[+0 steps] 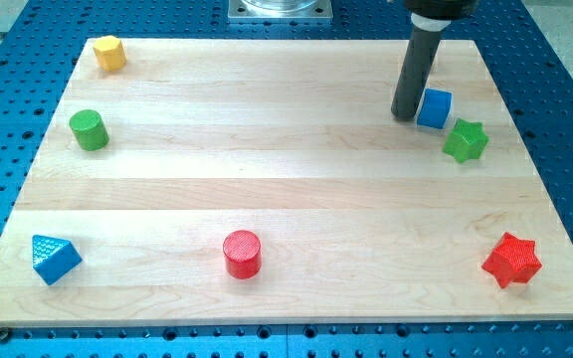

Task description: Move red circle towards red star

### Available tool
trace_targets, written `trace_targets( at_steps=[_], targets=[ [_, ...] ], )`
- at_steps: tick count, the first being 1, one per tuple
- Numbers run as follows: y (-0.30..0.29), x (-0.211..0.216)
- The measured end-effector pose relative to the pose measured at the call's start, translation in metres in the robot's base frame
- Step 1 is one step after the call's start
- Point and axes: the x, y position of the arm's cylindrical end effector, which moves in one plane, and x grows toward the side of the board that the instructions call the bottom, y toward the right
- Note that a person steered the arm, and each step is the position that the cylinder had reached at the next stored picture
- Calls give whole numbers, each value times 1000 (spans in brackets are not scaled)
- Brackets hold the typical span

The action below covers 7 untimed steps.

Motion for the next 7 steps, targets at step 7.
trace_targets(
  at_steps=[7],
  targets=[
    [-231,217]
  ],
)
